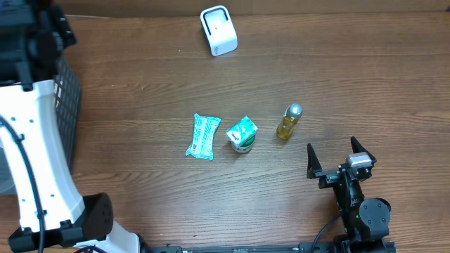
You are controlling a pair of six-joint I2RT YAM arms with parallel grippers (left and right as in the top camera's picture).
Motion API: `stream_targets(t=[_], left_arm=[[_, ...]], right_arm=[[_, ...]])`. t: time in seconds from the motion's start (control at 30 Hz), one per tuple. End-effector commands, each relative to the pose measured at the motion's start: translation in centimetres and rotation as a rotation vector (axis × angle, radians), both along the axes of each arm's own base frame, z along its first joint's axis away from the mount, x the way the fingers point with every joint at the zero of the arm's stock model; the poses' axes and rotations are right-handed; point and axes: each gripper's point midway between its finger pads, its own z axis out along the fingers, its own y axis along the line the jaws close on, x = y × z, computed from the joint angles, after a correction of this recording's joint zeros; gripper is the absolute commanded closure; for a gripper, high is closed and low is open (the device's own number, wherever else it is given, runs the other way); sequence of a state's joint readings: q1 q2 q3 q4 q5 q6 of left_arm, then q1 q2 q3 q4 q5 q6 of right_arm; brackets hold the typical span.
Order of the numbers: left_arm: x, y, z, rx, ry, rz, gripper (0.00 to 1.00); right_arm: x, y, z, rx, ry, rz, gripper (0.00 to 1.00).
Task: Scan the item barcode
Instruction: 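Return the left gripper into the basket over the Pantree bag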
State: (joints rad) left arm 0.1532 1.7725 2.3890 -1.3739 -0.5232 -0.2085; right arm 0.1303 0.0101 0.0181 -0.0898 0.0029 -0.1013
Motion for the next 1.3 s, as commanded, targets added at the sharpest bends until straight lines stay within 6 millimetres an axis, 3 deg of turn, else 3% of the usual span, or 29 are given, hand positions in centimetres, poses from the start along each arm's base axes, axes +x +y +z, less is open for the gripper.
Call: stream_targets(t=[0.0, 0.27, 0.4, 0.47, 0.5, 0.63, 0.77, 0.87, 0.97, 1.0, 1.13, 1.27], left_arm=[[-0.6, 2.1, 1.2, -0.114, -0.100, -0.027, 0.00], [-1.3, 8.2, 0.6, -0.199, -0.174, 0.035, 0.00], [-0.3, 10.7, -1.9, -0.187, -0.107, 0.045, 0.00], [0.4, 11.9, -3.8, -0.190, -0.053, 0.043, 0.01], [0.9, 13.1, -6.1, -0.195, 0.014, 0.035, 0.00], [1.4, 15.3, -10.0, -0.234, 0.094, 0.062, 0.00], [1.6, 16.9, -13.5, -0.270, 0.162, 0.070, 0.00], [2.2, 18.0, -17.3, -0.330, 0.223, 0.034, 0.00], [2.1, 18.6, -20.3, -0.369, 0.280, 0.025, 0.01], [2.3, 18.8, -22.8, -0.405, 0.323, 0.017, 0.00], [3.4, 17.3, -26.8, -0.503, 0.372, -0.101, 0.00], [3.0, 16.7, -31.1, -0.572, 0.460, -0.116, 0.00]], right_arm=[[0.0, -0.1, -0.2, -0.001, -0.003, -0.001, 0.00], [0.0, -0.1, -0.2, -0.001, -0.002, -0.001, 0.00], [0.0, -0.1, -0.2, -0.001, -0.003, -0.001, 0.00], [0.0, -0.1, -0.2, -0.001, -0.003, -0.001, 0.00], [0.0, -0.1, -0.2, -0.001, -0.003, -0.001, 0.00], [0.0, -0.1, -0.2, -0.001, -0.003, -0.001, 0.00], [0.0, -0.1, -0.2, -0.001, -0.003, -0.001, 0.00], [0.0, -0.1, -0.2, -0.001, -0.003, -0.001, 0.00], [0.0, -0.1, -0.2, -0.001, -0.003, -0.001, 0.00], [0.0, -0.1, -0.2, -0.001, -0.003, -0.001, 0.00], [0.0, -0.1, -0.2, -0.001, -0.003, -0.001, 0.00], [0.0, -0.1, -0.2, -0.001, -0.003, -0.001, 0.00]])
